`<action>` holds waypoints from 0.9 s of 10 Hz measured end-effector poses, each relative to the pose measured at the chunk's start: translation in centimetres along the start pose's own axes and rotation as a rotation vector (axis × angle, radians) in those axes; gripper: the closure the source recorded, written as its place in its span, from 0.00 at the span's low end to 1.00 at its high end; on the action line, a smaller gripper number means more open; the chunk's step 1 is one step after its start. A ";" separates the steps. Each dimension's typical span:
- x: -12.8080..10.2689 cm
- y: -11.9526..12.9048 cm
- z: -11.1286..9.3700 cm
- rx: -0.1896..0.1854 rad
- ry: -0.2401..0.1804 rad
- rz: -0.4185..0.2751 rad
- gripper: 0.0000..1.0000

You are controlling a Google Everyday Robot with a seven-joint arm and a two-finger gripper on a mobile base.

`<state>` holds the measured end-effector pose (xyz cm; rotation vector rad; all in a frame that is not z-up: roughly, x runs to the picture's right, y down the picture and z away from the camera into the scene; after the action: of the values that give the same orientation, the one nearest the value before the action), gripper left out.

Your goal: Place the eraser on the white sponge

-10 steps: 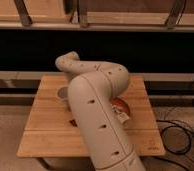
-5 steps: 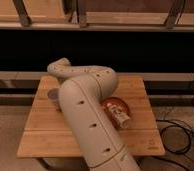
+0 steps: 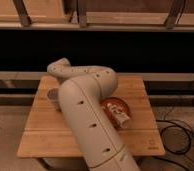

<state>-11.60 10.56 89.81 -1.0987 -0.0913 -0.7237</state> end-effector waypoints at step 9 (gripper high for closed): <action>0.1 0.0 0.0 0.000 0.000 0.001 0.20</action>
<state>-11.55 10.55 89.81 -1.0987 -0.0912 -0.7225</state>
